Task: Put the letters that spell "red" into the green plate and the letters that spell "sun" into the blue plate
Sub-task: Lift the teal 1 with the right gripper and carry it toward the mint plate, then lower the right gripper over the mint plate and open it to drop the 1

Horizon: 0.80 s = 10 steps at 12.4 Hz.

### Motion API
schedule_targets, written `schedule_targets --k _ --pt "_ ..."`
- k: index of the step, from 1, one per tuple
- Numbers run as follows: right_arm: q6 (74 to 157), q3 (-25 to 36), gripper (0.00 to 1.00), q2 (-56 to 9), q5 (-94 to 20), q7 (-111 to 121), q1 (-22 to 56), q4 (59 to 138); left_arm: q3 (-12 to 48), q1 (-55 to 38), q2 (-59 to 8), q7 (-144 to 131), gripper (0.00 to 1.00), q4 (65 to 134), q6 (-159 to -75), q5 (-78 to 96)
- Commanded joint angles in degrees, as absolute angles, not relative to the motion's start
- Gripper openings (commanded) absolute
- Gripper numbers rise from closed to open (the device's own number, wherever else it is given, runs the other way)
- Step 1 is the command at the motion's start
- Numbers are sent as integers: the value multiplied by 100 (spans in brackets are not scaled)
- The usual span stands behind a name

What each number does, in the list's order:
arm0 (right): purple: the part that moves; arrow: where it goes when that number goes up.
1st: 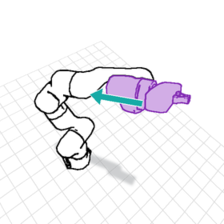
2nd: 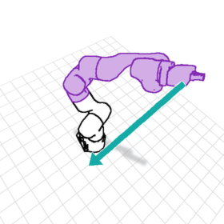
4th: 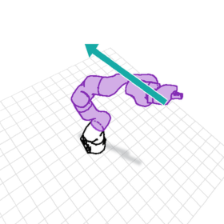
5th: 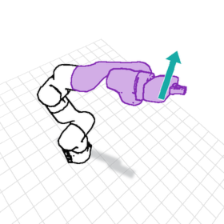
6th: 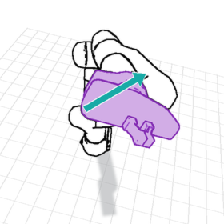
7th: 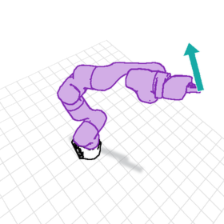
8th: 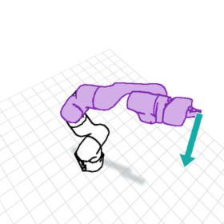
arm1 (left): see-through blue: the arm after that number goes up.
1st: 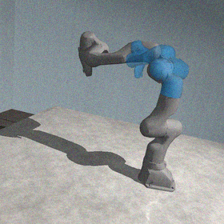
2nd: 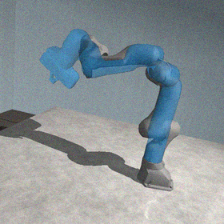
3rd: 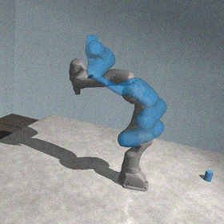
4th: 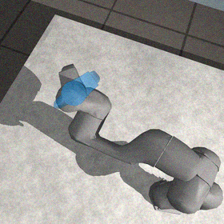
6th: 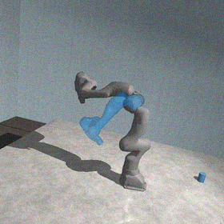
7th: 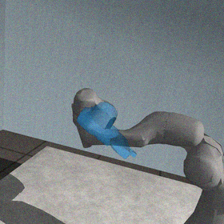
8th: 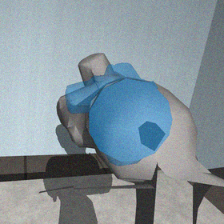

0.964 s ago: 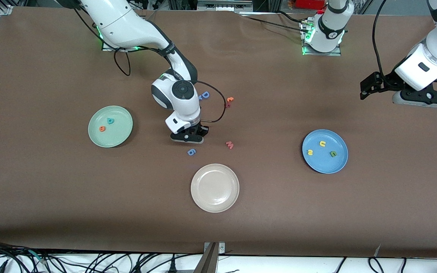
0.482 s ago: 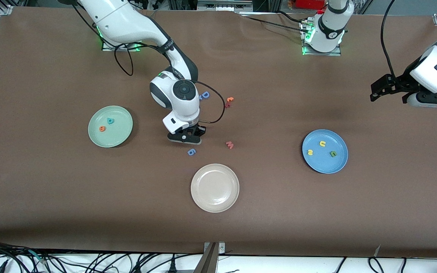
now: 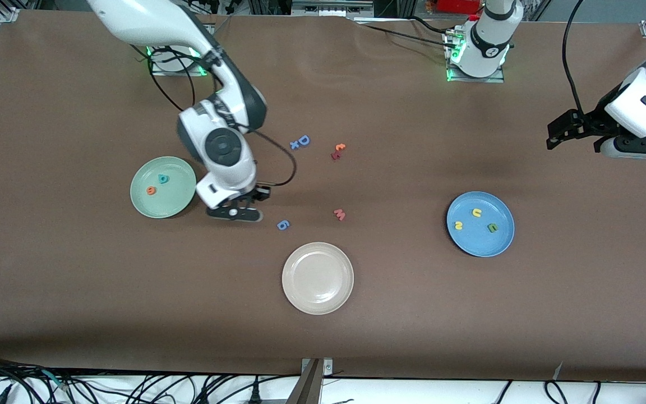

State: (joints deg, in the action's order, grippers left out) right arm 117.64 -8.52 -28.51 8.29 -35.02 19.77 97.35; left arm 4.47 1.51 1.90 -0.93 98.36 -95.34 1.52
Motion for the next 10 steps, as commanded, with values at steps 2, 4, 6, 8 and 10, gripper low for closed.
schedule_targets --k 2,4,6,8,10 --pt "11119 -538 24 -2435 659 -2394 1529 9966 483 220 229 -149 100 9826 -9343 290" --pt "11214 -204 24 -2338 633 -1945 1521 10325 483 220 229 -123 100 9826 -9343 273" --pt "11555 25 24 -2189 598 -1593 1521 10878 483 220 229 -114 100 9826 -9334 264" --pt "12248 79 24 -1996 510 -1485 1521 11624 483 220 229 -123 100 9826 -9334 272" --pt "12812 97 24 -1969 510 -1477 1512 12109 475 220 229 -106 100 9826 -9334 272"
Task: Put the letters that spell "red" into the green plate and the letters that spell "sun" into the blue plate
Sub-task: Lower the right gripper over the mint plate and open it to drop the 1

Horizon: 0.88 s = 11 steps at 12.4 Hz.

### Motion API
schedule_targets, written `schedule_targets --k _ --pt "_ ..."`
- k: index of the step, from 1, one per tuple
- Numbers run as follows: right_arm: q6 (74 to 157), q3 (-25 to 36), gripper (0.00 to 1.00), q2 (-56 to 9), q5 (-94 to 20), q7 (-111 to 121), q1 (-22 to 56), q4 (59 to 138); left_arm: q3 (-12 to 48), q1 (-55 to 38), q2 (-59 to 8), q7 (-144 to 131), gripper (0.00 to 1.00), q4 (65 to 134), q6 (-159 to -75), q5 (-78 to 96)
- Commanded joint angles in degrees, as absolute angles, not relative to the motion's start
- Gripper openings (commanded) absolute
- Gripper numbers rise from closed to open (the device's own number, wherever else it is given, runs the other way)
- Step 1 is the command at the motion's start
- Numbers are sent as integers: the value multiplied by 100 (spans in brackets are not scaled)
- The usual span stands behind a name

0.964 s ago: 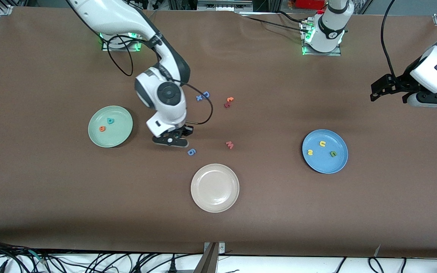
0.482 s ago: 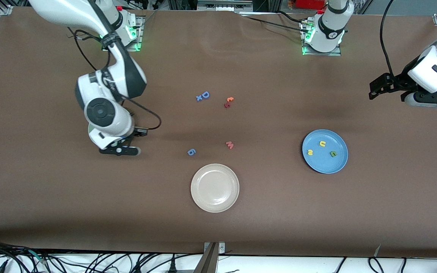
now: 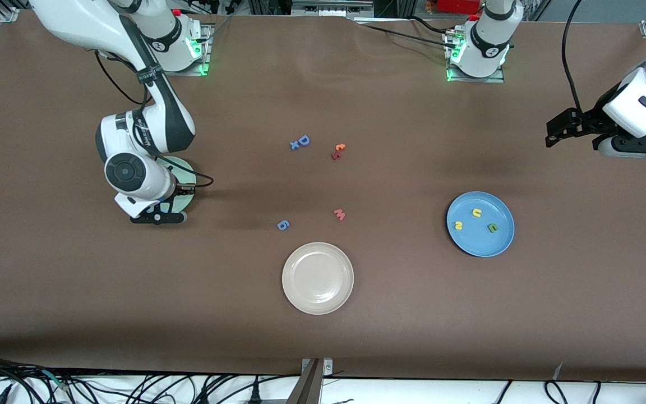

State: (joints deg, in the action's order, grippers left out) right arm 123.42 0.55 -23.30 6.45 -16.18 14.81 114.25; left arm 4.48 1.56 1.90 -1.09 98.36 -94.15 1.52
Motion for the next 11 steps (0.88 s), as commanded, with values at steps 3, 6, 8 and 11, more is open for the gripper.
schedule_targets --k 3,6,8,11 --pt "13306 255 24 -2065 510 -1275 1512 12401 483 220 229 -105 100 9826 -9334 264" --pt "13315 264 36 -2092 510 -1266 1512 12463 483 220 237 -114 100 9826 -9334 272" --pt "13315 264 99 -2092 510 -1292 1512 12454 483 220 229 -105 100 9826 -9334 264" --pt "12975 272 99 -1786 484 -1283 1520 12253 483 220 229 -114 100 9826 -9334 264"
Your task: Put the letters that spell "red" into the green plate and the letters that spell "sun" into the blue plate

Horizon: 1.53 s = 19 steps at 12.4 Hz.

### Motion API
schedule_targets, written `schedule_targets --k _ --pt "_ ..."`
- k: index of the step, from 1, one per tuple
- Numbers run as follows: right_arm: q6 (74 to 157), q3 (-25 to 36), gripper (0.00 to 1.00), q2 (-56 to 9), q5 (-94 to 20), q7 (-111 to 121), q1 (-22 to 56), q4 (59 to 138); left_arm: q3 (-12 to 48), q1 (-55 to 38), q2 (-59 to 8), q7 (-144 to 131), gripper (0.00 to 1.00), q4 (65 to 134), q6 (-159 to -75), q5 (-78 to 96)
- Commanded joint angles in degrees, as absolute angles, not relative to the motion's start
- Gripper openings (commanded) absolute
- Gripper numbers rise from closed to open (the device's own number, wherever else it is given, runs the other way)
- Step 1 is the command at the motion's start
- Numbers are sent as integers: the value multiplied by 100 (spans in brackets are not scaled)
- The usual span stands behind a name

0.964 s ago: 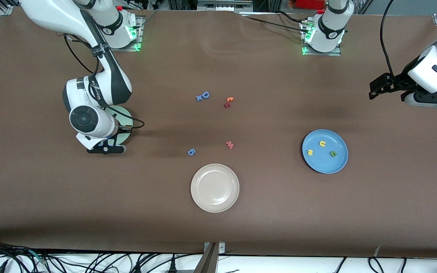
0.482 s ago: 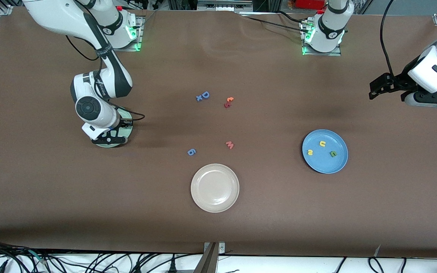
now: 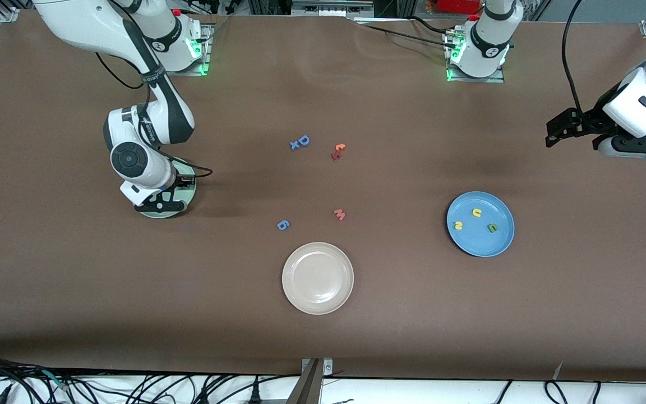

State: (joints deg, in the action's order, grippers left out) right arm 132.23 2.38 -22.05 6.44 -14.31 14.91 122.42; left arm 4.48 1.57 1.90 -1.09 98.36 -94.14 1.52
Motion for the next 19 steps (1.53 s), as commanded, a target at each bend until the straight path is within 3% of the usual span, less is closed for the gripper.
schedule_targets --k 1,5,10,13,19 --pt "12581 272 99 -1662 475 -1292 1521 12000 483 220 229 -106 100 9835 -9334 264" --pt "10744 272 99 -1582 457 -1309 1521 10445 483 220 237 -105 100 9826 -9334 264" --pt "9380 404 100 -1582 334 -1275 1512 9011 483 220 237 -105 100 9826 -9334 264" --pt "9106 388 100 -1495 386 -1204 1320 8605 483 220 237 -105 100 9826 -9334 264" --pt "9377 -79 100 -967 361 -1213 703 8850 483 220 229 -105 100 9826 -9334 264"
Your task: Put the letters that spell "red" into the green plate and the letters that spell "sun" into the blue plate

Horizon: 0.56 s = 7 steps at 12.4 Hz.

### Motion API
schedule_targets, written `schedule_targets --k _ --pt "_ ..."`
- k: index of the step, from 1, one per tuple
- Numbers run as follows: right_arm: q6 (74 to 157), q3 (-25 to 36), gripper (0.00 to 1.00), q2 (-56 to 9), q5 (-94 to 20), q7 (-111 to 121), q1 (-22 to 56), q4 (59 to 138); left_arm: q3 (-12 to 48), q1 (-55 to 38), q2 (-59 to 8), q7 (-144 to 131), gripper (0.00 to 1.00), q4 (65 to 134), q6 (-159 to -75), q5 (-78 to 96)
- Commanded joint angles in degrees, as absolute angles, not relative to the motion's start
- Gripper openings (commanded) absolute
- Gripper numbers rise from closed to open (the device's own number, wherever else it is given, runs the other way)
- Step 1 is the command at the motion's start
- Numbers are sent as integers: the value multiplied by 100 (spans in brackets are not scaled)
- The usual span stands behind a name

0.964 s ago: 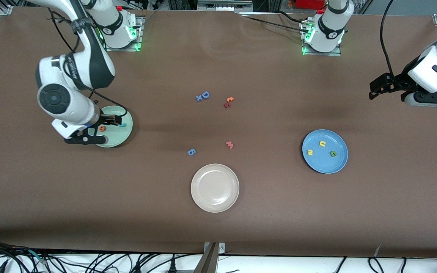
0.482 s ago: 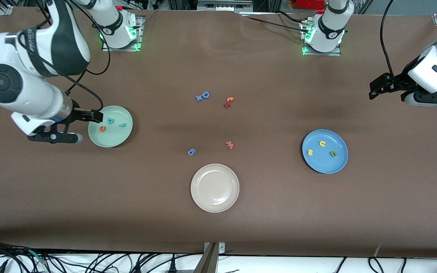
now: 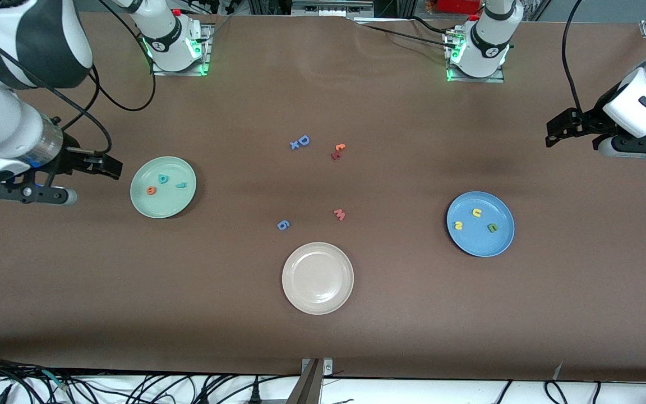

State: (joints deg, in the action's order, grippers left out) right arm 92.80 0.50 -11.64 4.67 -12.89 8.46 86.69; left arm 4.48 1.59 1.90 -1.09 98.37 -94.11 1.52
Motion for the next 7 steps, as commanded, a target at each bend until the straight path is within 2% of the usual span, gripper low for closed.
schedule_targets --k 1,7 --pt "9378 -79 100 -984 343 -1213 712 8833 483 220 237 -105 100 9826 -9334 264" --pt "9501 -70 100 -1107 325 -1309 756 8771 483 220 229 -105 100 9826 -9325 264"
